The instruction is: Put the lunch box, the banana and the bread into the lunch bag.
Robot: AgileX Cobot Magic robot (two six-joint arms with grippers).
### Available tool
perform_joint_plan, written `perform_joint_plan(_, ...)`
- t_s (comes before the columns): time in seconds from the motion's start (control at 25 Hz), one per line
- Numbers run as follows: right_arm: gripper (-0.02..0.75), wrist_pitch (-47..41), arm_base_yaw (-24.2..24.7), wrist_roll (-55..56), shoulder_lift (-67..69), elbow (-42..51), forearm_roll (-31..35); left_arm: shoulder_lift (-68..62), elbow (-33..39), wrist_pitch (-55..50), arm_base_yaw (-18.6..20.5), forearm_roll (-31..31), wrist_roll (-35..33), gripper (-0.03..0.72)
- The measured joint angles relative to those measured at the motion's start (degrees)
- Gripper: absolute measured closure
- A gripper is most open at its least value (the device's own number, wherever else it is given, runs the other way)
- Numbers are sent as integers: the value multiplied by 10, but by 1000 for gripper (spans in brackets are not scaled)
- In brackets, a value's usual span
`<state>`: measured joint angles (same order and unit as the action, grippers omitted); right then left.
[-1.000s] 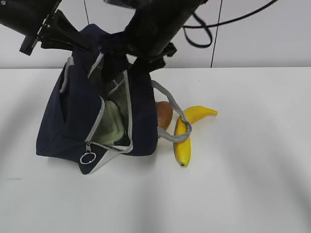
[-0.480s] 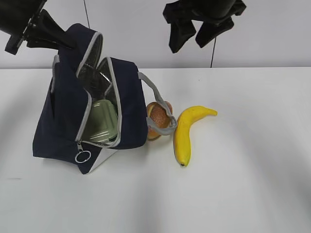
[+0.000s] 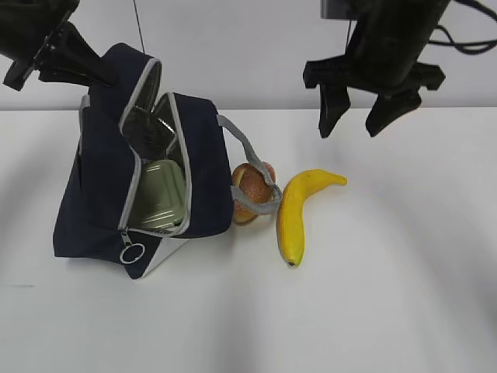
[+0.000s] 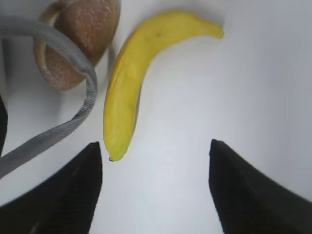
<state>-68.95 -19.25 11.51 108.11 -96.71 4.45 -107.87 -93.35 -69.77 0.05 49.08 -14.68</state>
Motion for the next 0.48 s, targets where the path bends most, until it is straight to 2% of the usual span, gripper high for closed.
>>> perform_joint_plan(0.2,214,107,0,48,-1,89,42,0,-1,0,18,-19,0,703)
perform_joint_plan(0.36,216,196,0,101,-1,124,52,0,-1,0,25,-27,0,703)
perform_joint_plan(0.48,216,226,0,125,1,131,54,0,-1,0,25,-27,0,703)
